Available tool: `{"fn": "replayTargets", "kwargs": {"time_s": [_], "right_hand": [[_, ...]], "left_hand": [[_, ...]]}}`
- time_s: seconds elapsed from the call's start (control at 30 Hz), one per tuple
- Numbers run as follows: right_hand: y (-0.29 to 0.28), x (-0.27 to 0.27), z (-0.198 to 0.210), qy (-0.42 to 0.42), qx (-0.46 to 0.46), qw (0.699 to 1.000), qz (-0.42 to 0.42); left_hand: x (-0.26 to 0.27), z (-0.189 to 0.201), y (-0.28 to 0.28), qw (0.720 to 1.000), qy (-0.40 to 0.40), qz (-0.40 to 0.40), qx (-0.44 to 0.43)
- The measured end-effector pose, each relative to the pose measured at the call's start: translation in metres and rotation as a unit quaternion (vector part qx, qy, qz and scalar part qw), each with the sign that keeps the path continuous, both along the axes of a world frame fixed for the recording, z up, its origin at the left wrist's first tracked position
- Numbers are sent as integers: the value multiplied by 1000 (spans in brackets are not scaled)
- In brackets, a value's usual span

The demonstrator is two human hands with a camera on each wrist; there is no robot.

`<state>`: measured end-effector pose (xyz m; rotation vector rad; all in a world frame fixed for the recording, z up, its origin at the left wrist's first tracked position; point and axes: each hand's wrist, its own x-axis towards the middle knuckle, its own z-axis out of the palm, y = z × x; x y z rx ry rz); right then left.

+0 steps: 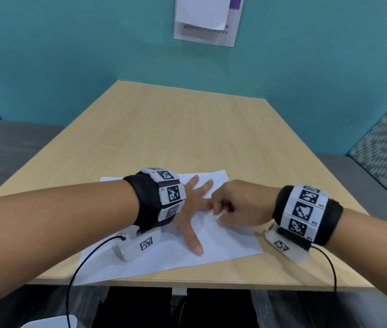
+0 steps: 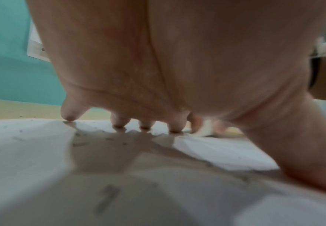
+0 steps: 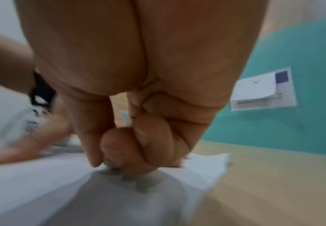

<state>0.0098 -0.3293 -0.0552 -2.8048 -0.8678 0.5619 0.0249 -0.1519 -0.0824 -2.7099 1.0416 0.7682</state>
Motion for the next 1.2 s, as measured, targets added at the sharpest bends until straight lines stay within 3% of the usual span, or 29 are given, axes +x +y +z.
{"fn": "replayTargets", "kwargs": {"time_s": [0.1, 0.27, 0.4, 0.57, 0.73, 0.87, 1.0, 1.13, 1.2], "right_hand": [[11, -21, -5, 58, 10, 997, 54], [-9, 6, 3, -1, 0, 1000, -29], [7, -26, -4, 57, 19, 996, 58], [-13, 1, 4, 13, 0, 1000, -20], [3, -28, 0, 59, 21, 997, 55], [-14, -6, 7, 4, -1, 1000, -9], [8, -37, 1, 56, 5, 995, 83], [-10, -12, 6, 18, -2, 1000, 9], [-8, -17, 4, 27, -1, 999, 19]], "left_hand": [[-2, 2, -2, 1000, -3, -20, -6], [-1, 2, -1, 1000, -5, 2, -3], [-2, 2, -2, 1000, -3, -14, -2], [0, 1, -2, 1000, 2, 5, -11], [0, -1, -2, 1000, -6, -5, -3], [1, 1, -2, 1000, 1, 3, -6], [0, 0, -4, 1000, -7, -5, 4], [6, -6, 0, 1000, -7, 4, 6], [7, -7, 0, 1000, -9, 4, 4]]}}
